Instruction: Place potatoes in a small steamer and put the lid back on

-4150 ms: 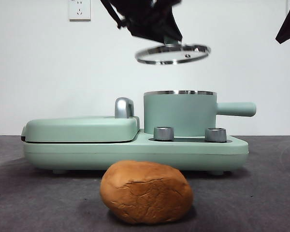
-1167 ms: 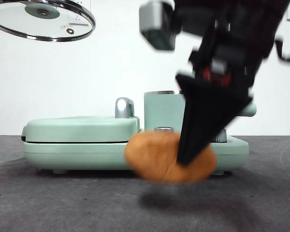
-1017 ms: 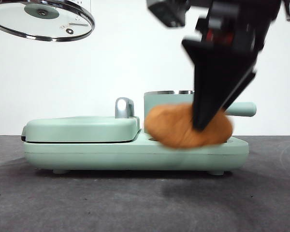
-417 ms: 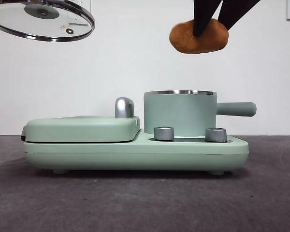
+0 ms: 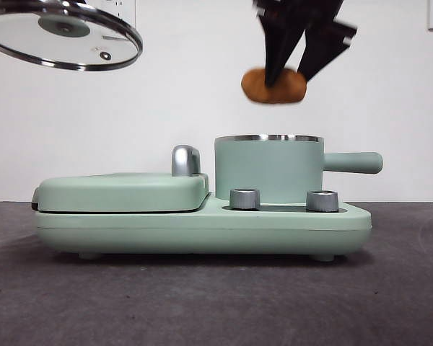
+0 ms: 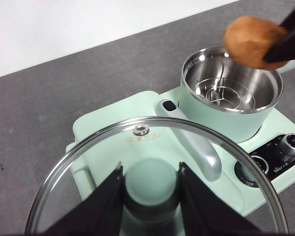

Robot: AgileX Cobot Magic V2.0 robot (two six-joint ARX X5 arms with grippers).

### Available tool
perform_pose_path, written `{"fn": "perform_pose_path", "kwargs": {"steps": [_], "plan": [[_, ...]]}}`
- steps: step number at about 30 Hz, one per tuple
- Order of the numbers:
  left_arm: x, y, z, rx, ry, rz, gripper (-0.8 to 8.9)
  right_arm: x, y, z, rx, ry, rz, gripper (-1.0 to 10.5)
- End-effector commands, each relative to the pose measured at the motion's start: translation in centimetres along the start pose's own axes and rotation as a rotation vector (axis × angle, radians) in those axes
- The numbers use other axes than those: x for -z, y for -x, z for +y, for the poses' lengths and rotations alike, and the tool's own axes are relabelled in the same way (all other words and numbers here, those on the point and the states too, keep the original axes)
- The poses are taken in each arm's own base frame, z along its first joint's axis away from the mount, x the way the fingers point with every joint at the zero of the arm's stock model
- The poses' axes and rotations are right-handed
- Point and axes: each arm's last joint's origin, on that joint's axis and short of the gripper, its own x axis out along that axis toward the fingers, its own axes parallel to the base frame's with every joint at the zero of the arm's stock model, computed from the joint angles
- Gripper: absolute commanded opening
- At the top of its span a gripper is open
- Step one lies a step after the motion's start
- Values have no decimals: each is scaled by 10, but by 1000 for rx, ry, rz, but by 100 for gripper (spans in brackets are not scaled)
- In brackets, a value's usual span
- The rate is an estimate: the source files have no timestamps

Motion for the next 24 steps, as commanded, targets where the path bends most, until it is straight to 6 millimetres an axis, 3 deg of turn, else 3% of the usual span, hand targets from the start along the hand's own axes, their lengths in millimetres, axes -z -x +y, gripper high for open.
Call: {"fn": "perform_pose_path", "kwargs": {"steps": [1,10,24], "plan": [[-6,-1,0,3,-15,-37,9,-7,-20,-2,-6,24,14,203],[-9,-1,0,7,-18,-64,9,-3,-67,-6,-13,30,88,203],[-9,-1,0,7,-12,-59,9,-2,-82,-7,-31,28,99,286]]}}
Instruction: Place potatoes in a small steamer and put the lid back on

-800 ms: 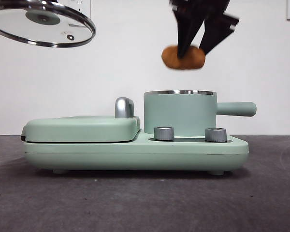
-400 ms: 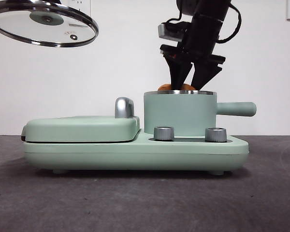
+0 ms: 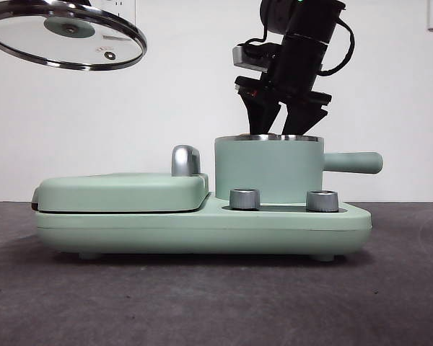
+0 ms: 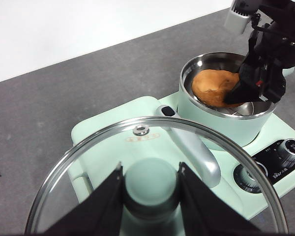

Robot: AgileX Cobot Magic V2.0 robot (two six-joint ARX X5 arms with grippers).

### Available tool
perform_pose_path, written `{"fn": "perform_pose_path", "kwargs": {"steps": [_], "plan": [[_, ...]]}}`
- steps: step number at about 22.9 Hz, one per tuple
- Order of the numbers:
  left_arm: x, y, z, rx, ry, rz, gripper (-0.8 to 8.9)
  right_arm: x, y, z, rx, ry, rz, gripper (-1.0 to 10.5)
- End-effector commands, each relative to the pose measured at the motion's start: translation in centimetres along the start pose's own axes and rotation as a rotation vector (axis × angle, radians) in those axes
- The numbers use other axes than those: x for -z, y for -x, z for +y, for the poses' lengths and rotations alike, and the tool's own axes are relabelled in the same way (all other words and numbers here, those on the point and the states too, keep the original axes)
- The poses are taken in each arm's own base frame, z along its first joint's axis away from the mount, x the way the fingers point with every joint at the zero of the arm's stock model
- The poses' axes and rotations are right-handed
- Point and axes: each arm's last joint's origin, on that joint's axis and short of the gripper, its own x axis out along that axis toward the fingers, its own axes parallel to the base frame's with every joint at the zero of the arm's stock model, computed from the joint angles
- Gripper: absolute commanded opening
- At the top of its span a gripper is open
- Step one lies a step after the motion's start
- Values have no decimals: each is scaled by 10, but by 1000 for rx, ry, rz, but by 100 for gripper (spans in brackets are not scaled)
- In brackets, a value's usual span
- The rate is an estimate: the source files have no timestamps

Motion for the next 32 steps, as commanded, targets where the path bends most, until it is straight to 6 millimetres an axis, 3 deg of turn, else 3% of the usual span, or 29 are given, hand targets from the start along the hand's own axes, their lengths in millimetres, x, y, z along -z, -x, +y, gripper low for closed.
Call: {"fn": "perform_pose_path", "kwargs": {"steps": [1,10,12,14,16,20,24,32], "plan": [[-7,1,0,2,-7,-39,9,-5,-4,2,-4,17,-10,287],[-1,1,-1,7,3,18,9,-5,2,2,-8,17,-13,377],[-1,1,0,7,2,15,9,-6,17,4,-3,13,-45,377],[-2,1,-1,7,1,10,9,-6,48,7,5,-8,-105,365],[-2,0,-1,7,1,5,9,-1,79,12,-55,-11,-138,268],[-6,-5,-2,16,-5,-24,9,22,112,21,-66,4,-196,266],[-10,-18,-9,49,-23,-54,9,61,139,27,-53,-14,-326,267],[-18,-48,-25,113,-50,-68,9,128,169,35,0,-17,-444,267]]}}
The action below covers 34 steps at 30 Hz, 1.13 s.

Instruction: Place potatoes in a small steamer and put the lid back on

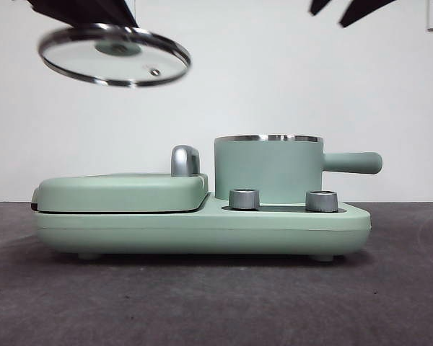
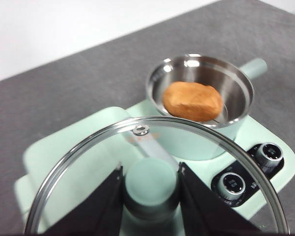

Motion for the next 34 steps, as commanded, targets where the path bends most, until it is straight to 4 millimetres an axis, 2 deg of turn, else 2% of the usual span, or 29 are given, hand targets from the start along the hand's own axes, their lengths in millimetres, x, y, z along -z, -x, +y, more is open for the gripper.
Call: {"fn": "perform_pose_path", "kwargs": {"steps": [1,8,16,24,34], "plan": [[-18,-7,-4,17,-18,-67,9,13,10,3,24,-10,-16,267],[-38,-47,-15,67,-45,-47,9,59,42,7,96,-4,-80,267],[-63,-98,-32,114,-96,-81,9,99,62,10,149,-40,-128,267],[-71,-144,-46,139,-129,-116,9,121,73,11,185,-60,-96,267],[-74,-183,-51,144,-133,-145,9,131,81,12,221,-92,-62,267]]}}
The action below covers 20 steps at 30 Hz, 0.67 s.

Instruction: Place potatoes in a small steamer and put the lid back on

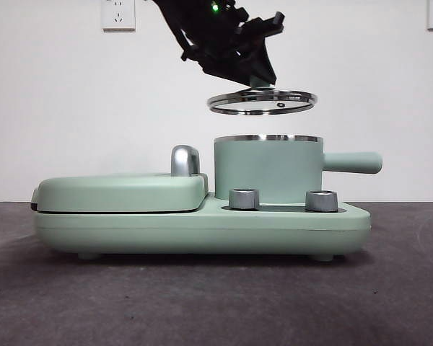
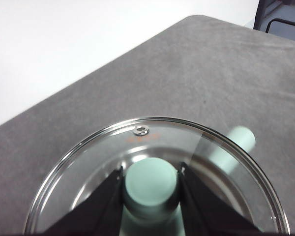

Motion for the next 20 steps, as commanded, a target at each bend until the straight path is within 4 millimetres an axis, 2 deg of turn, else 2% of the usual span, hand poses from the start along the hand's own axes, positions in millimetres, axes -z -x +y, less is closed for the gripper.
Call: {"fn": "perform_pose_path", "kwargs": {"steps": [1,9,20], "plan": [[-13,-8,-2,3,-20,-66,9,-1,1,0,-1,-20,-10,267],[0,-26,-2,12,-17,-43,9,-1,1,-1,32,-33,-9,267],[12,-34,-1,19,-8,25,9,-1,1,-1,36,-34,-9,267]]}}
